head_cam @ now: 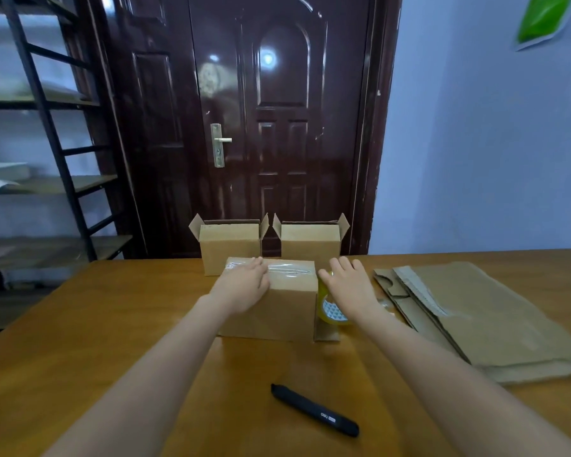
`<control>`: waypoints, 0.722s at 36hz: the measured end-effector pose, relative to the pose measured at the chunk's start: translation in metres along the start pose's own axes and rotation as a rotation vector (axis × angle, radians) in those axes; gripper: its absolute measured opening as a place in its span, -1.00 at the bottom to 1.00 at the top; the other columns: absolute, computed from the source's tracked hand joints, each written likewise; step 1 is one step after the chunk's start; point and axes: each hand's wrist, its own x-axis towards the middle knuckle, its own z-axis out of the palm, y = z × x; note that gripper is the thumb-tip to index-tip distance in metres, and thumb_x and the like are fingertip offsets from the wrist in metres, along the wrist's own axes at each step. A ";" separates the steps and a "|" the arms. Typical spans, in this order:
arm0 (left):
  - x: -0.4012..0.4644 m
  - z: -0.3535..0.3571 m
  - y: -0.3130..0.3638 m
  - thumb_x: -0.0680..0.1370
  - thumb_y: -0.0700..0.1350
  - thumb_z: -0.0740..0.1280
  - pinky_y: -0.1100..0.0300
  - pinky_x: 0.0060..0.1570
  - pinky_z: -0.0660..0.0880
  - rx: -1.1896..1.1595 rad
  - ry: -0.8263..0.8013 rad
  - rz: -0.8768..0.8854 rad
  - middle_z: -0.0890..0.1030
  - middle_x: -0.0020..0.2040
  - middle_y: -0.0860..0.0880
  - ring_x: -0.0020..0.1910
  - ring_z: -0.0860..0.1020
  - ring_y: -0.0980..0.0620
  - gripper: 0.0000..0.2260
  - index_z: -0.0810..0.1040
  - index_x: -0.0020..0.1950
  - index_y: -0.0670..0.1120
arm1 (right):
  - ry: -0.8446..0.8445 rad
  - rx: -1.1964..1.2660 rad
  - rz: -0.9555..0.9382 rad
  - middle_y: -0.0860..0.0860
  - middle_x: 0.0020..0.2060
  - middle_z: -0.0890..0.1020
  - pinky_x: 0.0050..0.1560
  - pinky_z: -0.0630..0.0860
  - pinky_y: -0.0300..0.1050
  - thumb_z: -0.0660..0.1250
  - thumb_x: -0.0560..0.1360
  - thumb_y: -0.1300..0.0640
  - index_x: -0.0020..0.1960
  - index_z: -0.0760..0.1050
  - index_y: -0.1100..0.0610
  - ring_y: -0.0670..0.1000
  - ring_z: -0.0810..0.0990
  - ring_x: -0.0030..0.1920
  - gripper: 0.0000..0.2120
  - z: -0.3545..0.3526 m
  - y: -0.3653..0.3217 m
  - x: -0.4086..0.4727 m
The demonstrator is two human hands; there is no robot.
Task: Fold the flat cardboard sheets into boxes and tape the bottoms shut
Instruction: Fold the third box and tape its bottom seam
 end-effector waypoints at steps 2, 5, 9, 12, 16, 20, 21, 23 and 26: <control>0.001 -0.004 0.005 0.67 -0.05 -0.03 0.09 0.44 0.18 -0.026 0.006 -0.006 0.19 0.54 -0.07 0.51 0.16 -0.01 -0.59 0.19 0.52 -0.07 | 0.004 0.008 0.006 0.18 0.33 0.35 0.29 0.28 0.02 0.32 0.52 0.17 0.42 0.25 0.11 0.18 0.29 0.36 -0.49 -0.001 0.000 -0.001; 0.004 -0.005 0.017 0.65 0.11 -0.04 -0.06 0.43 0.18 -0.010 -0.056 0.023 0.17 0.54 -0.03 0.51 0.14 -0.13 -0.59 0.12 0.52 0.20 | 0.011 0.036 0.024 0.16 0.33 0.36 0.27 0.29 0.02 0.29 0.53 0.20 0.41 0.26 0.11 0.17 0.30 0.35 -0.52 -0.002 -0.002 -0.001; 0.008 0.006 0.033 0.55 0.36 -0.14 -0.29 0.41 -0.03 0.082 -0.096 -0.033 0.07 0.57 0.03 0.52 -0.01 -0.25 -0.54 0.05 0.46 0.40 | 0.007 0.119 0.077 0.13 0.37 0.34 0.32 0.25 0.02 0.29 0.53 0.19 0.41 0.27 0.07 0.15 0.29 0.37 -0.53 0.001 -0.004 -0.002; 0.007 0.009 0.036 0.58 0.31 -0.10 -0.28 0.41 -0.04 0.055 -0.044 -0.023 0.09 0.56 0.02 0.53 0.01 -0.17 -0.54 0.12 0.48 0.31 | 0.021 0.199 0.118 0.10 0.35 0.35 0.31 0.25 0.02 0.29 0.53 0.19 0.40 0.29 0.05 0.13 0.33 0.34 -0.54 0.001 -0.004 -0.003; 0.008 0.011 0.046 0.66 0.07 -0.03 0.00 0.49 0.01 0.000 0.035 0.135 0.18 0.54 0.04 0.49 0.17 0.05 -0.57 0.22 0.51 0.00 | 0.054 0.266 0.161 0.07 0.30 0.39 0.28 0.26 0.00 0.27 0.53 0.20 0.38 0.32 0.04 0.11 0.36 0.30 -0.57 0.002 -0.002 -0.006; 0.011 0.015 0.040 0.67 0.05 -0.05 0.07 0.49 0.04 -0.020 0.032 0.183 0.18 0.54 0.08 0.50 0.15 0.08 -0.58 0.17 0.53 0.05 | 0.062 0.296 0.165 0.07 0.31 0.39 0.29 0.25 -0.01 0.27 0.53 0.20 0.42 0.29 0.03 0.11 0.35 0.31 -0.53 0.005 0.000 -0.007; 0.012 0.016 0.038 0.67 0.05 -0.05 0.06 0.49 0.05 -0.022 0.025 0.187 0.17 0.54 0.08 0.51 0.14 0.08 -0.59 0.16 0.53 0.07 | 0.064 0.299 0.161 0.07 0.32 0.38 0.31 0.24 -0.01 0.28 0.53 0.19 0.42 0.28 0.03 0.11 0.35 0.32 -0.52 0.005 0.000 -0.007; 0.012 0.015 0.037 0.67 0.05 -0.04 0.04 0.49 0.06 -0.043 0.020 0.194 0.18 0.54 0.08 0.51 0.14 0.08 -0.60 0.17 0.52 0.12 | 0.063 0.316 0.165 0.07 0.33 0.37 0.33 0.23 0.00 0.29 0.53 0.20 0.42 0.28 0.03 0.11 0.33 0.34 -0.51 0.006 0.000 -0.006; 0.012 0.014 0.037 0.67 0.05 -0.02 0.01 0.48 0.06 -0.057 0.018 0.213 0.20 0.53 0.07 0.50 0.15 0.06 -0.62 0.21 0.49 0.19 | 0.071 0.359 0.179 0.06 0.32 0.38 0.35 0.22 0.00 0.31 0.51 0.20 0.41 0.30 0.03 0.09 0.33 0.34 -0.51 0.009 0.002 -0.005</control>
